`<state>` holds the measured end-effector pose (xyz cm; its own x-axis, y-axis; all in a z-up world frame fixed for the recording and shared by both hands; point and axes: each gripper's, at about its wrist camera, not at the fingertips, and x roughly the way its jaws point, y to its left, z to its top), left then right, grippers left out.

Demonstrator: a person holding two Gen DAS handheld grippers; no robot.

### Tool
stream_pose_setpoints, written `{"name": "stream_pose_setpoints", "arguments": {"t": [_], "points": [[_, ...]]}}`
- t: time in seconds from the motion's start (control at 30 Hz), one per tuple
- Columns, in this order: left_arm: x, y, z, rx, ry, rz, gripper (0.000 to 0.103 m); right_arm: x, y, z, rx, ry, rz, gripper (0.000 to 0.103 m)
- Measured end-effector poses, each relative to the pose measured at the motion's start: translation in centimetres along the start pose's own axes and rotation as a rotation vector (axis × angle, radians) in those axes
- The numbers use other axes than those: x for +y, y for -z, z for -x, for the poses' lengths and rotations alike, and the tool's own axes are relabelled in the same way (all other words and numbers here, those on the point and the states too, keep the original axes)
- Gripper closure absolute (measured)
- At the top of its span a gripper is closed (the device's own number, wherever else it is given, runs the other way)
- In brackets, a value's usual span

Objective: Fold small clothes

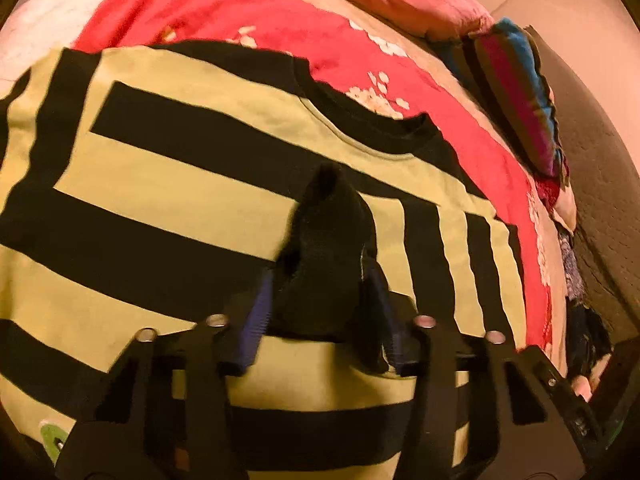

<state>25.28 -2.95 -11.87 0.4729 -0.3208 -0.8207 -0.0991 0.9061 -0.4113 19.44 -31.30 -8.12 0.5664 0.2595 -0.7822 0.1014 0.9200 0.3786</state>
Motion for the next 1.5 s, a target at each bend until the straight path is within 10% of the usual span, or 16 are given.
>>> {"name": "stream_pose_setpoints", "arguments": {"t": [0.73, 1.5], "points": [[3.8, -3.1, 9.0, -0.374, -0.144, -0.205, 0.094, 3.4, -0.3, -0.9, 0.022, 0.023, 0.067, 0.025], [8.2, -2.9, 4.9, -0.189, -0.279, -0.157, 0.086, 5.5, -1.9, -1.9, 0.018, 0.091, 0.098, 0.025]]}}
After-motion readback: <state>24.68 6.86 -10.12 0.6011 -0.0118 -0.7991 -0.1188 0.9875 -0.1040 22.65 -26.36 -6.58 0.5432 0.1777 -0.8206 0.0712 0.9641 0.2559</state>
